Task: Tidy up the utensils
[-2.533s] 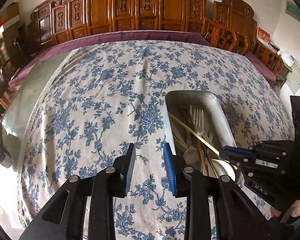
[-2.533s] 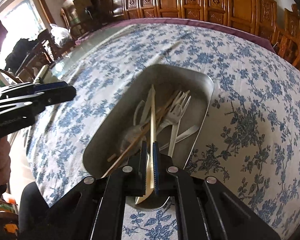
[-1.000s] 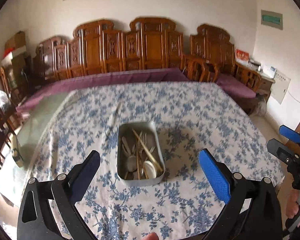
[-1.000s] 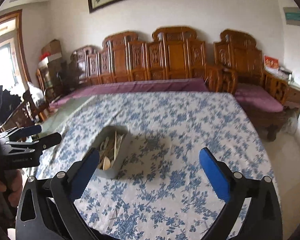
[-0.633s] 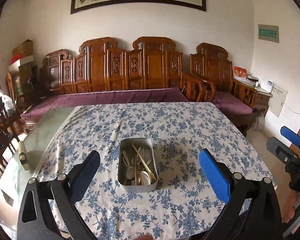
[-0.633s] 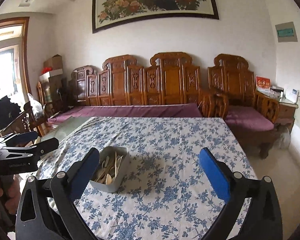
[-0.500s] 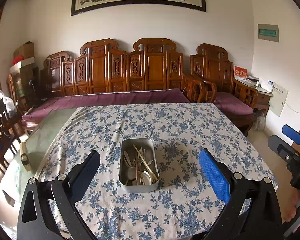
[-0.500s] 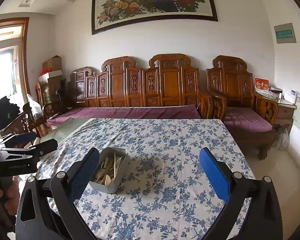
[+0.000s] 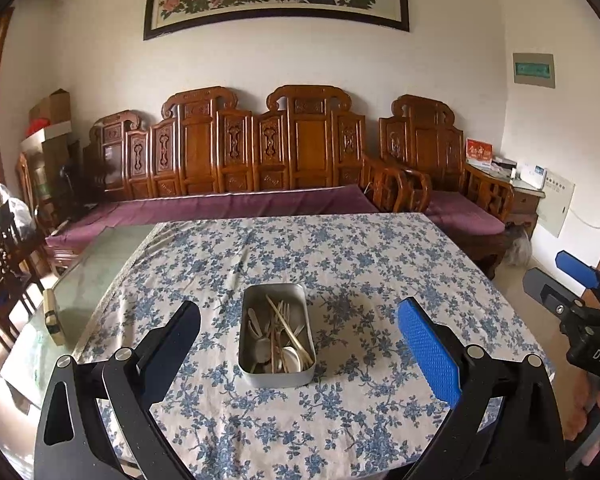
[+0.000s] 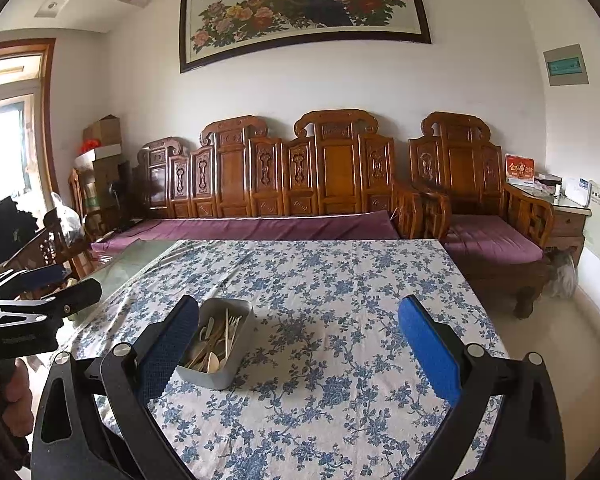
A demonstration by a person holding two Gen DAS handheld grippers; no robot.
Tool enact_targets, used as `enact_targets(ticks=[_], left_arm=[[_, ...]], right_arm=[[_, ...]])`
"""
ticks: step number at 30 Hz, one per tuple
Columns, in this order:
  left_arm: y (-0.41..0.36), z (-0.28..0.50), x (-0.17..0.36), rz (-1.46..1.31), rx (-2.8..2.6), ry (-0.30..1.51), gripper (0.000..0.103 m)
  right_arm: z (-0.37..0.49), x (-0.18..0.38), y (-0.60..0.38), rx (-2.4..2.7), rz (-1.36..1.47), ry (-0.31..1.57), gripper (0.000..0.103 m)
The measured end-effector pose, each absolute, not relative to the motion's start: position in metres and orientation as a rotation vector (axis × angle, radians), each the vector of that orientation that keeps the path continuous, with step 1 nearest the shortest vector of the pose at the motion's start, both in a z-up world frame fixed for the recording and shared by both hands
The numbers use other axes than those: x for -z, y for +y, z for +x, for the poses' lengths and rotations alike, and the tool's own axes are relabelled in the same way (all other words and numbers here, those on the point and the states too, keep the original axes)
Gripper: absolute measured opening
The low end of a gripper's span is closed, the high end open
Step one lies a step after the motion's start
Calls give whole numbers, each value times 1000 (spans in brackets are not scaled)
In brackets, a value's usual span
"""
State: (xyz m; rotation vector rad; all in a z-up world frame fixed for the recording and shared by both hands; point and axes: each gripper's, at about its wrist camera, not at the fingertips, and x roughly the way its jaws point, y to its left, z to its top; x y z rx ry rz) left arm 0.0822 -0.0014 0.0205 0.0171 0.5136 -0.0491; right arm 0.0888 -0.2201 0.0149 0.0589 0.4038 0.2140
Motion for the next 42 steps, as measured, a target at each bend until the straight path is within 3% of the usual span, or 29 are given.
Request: enact_targets(ticks=[42], left_arm=[[-3, 78, -23, -4, 58, 508, 95]], right_arm=[[88, -14, -221, -217, 62, 402, 100]])
